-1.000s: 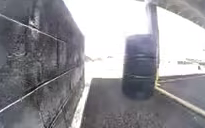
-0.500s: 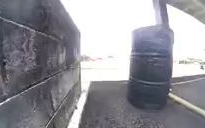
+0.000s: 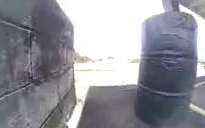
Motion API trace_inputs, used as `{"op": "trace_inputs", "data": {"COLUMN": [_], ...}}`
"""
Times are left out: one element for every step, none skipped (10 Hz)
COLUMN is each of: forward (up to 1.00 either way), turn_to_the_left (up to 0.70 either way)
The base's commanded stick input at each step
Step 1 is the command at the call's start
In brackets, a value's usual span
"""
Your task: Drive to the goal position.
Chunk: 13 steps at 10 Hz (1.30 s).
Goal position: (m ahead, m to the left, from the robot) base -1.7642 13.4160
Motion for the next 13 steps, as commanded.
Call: {"op": "trace_inputs", "data": {"forward": [0.70,0.70,0.70,0.70,0.70,0.70,0.70,0.70,0.70,0.70,0.70,0.70,0.70], "turn_to_the_left": [0.03,0.02,0.01,0.00,0.00,0.00,0.00,0.00,0.00,0.00,0.00,0.00,0.00]}}
